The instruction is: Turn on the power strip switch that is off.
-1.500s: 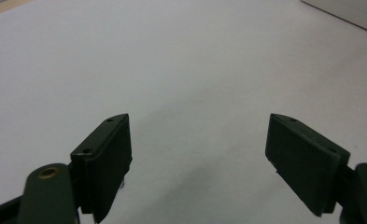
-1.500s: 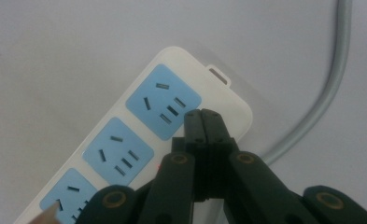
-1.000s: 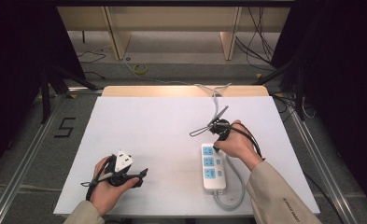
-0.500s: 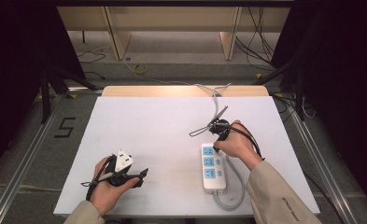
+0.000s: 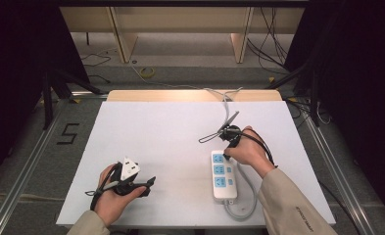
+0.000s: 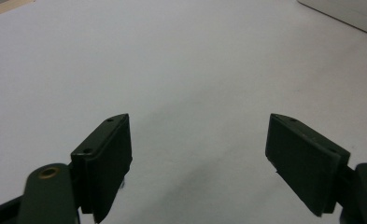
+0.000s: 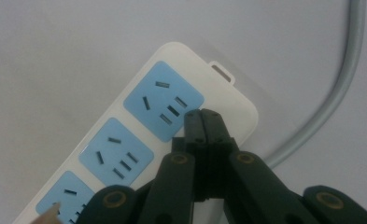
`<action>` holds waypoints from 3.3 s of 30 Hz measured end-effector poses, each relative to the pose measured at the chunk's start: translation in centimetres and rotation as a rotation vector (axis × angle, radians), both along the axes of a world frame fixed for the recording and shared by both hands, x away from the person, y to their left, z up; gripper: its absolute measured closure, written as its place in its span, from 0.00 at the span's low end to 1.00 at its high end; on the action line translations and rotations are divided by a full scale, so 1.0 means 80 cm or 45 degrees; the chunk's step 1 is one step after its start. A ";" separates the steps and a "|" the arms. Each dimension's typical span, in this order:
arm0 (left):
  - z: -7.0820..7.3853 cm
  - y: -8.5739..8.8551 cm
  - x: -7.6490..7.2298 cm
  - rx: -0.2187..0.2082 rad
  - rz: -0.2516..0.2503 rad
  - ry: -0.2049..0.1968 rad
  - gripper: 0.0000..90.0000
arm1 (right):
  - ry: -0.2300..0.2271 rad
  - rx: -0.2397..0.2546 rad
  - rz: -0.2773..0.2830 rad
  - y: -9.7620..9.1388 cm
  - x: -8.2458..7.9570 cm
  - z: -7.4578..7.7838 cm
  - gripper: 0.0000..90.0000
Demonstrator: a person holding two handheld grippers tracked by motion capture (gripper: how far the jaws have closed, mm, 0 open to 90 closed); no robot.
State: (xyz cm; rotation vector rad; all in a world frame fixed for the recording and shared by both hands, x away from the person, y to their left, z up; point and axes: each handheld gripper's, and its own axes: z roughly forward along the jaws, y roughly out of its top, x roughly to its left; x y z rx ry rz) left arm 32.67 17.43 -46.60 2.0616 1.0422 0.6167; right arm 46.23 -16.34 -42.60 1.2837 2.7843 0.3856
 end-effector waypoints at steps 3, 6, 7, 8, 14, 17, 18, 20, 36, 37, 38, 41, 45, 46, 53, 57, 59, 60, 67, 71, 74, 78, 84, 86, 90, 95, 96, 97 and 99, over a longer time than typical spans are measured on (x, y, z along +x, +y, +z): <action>0.000 0.001 0.000 0.010 -0.006 0.002 0.25 | 0.001 -0.001 -0.001 0.000 0.001 -0.001 1.00; 0.000 0.000 0.000 0.003 -0.003 0.001 0.25 | 0.009 0.004 -0.001 -0.001 0.001 -0.001 1.00; 0.000 0.000 0.000 0.000 -0.002 0.000 0.25 | 0.008 0.005 0.000 -0.001 0.001 -0.001 1.00; 0.000 0.000 0.000 -0.002 -0.002 -0.001 0.25 | 0.010 0.005 -0.001 -0.001 0.001 -0.001 1.00; -0.001 -0.001 0.000 -0.003 -0.001 -0.002 0.25 | 0.014 0.000 -0.012 0.000 0.001 -0.001 1.00; -0.001 -0.001 0.000 -0.004 -0.001 -0.001 0.25 | 0.013 0.003 -0.013 -0.001 0.001 -0.002 1.00; -0.001 -0.001 0.000 -0.004 -0.001 -0.001 0.25 | 0.015 0.003 -0.014 -0.001 0.002 -0.002 1.00; 0.000 -0.001 0.000 -0.005 -0.001 -0.002 0.25 | 0.020 0.009 -0.018 -0.002 0.003 -0.002 1.00; -0.001 0.000 0.001 0.000 -0.002 -0.001 0.25 | -0.097 0.000 -0.029 -0.005 0.005 -0.005 1.00; -0.001 0.000 0.001 0.000 -0.001 -0.001 0.25 | -0.094 0.001 -0.031 -0.005 0.005 -0.005 1.00; -0.001 0.000 0.001 -0.003 0.000 0.000 0.25 | -0.093 0.000 -0.030 -0.006 0.006 -0.005 1.00; -0.001 0.000 0.001 0.000 -0.003 0.003 0.25 | -0.097 -0.001 -0.028 -0.005 0.005 -0.004 1.00; -0.001 0.000 0.001 0.000 0.000 0.002 0.25 | -0.092 -0.002 -0.017 -0.003 0.002 -0.002 1.00; -0.001 0.000 0.001 0.000 0.000 0.003 0.25 | -0.091 -0.004 -0.014 -0.003 0.002 -0.002 1.00; -0.001 0.000 0.002 0.000 -0.002 0.004 0.25 | -0.068 0.000 -0.018 -0.005 0.002 0.000 1.00; -0.001 0.000 0.001 -0.001 -0.003 0.003 0.25 | -0.063 0.000 -0.018 -0.005 0.002 0.000 1.00; -0.001 0.000 0.001 0.000 -0.001 0.003 0.25 | -0.063 0.002 -0.010 -0.004 0.002 0.000 1.00; -0.001 0.000 0.001 0.000 0.000 0.002 0.25 | -0.063 0.002 -0.001 -0.003 0.002 0.000 1.00; -0.001 0.000 0.001 0.001 -0.001 0.002 0.25 | -0.057 -0.009 -0.006 0.000 0.000 -0.001 1.00; -0.001 0.000 0.001 0.001 0.000 0.003 0.25 | -0.049 -0.012 0.004 0.000 -0.001 0.000 1.00; -0.001 0.000 0.001 0.001 -0.001 0.002 0.25 | -0.047 -0.010 0.003 0.000 0.000 -0.001 1.00; -0.001 -0.001 0.001 -0.001 -0.002 0.000 0.25 | -0.040 -0.011 -0.008 0.000 0.000 -0.002 1.00; -0.001 -0.001 0.001 0.002 -0.003 0.000 0.25 | -0.032 -0.006 -0.011 -0.001 0.001 -0.003 1.00; -0.001 -0.001 0.001 0.004 -0.003 0.000 0.25 | -0.031 -0.006 -0.014 -0.001 0.001 -0.003 1.00; -0.001 -0.001 0.001 -0.002 -0.001 0.000 0.25 | -0.042 -0.012 -0.009 -0.001 0.001 -0.004 1.00; -0.001 -0.002 0.001 -0.001 0.000 0.002 0.25 | -0.035 -0.010 -0.020 0.000 0.001 -0.003 1.00; -0.001 -0.002 0.001 -0.001 -0.001 0.001 0.25 | -0.035 -0.014 -0.019 0.000 0.000 -0.003 1.00; -0.001 -0.002 0.001 -0.001 -0.001 0.000 0.25 | -0.038 -0.015 -0.018 0.001 0.000 -0.004 1.00; -0.001 -0.002 0.000 -0.001 -0.002 0.000 0.25 | -0.042 -0.020 -0.023 0.001 0.000 -0.005 1.00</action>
